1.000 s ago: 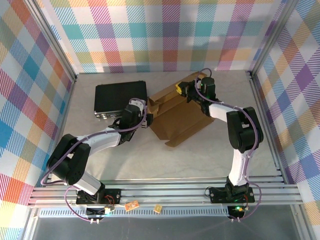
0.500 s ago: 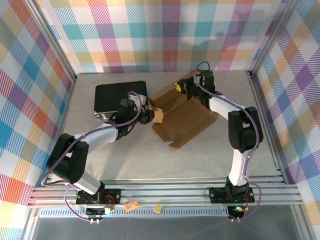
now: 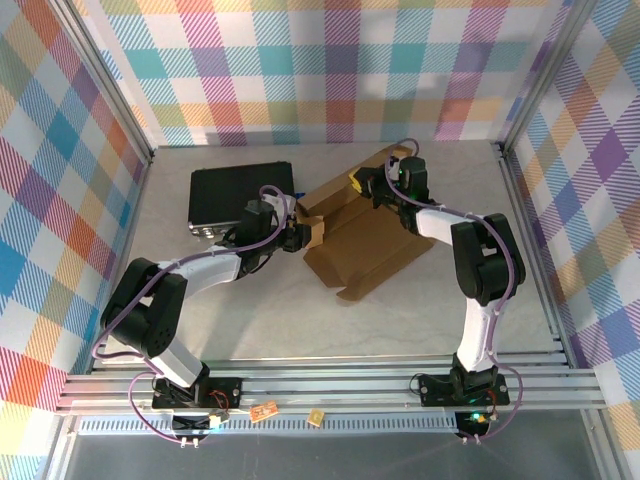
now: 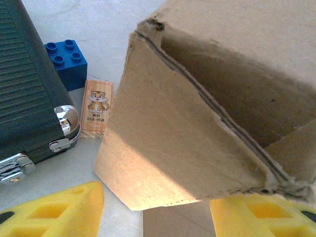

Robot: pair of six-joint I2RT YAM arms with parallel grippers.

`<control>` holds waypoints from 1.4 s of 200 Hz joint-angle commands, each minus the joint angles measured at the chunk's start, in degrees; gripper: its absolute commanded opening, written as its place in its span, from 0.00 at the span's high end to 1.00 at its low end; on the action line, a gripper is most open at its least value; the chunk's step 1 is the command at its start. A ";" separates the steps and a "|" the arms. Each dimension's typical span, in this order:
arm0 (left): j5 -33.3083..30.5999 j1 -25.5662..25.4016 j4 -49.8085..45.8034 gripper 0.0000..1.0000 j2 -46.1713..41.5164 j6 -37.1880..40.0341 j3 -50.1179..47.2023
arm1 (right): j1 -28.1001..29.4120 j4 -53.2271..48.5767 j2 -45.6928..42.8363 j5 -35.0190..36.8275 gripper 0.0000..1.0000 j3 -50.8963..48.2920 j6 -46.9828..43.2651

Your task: Fold the paper box

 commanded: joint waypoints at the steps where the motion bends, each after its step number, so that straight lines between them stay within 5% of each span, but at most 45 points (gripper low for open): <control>1: -1.09 -0.28 2.84 0.42 0.36 -0.80 0.18 | 0.41 8.92 1.18 0.19 1.00 -2.63 0.11; 120: -5.99 -4.07 5.15 0.48 3.01 -2.48 0.92 | 1.10 15.11 3.31 1.09 1.00 -4.50 1.02; 280: -23.40 -8.80 16.15 0.55 10.04 -11.18 3.56 | 1.94 12.47 2.94 1.75 1.00 -4.64 0.79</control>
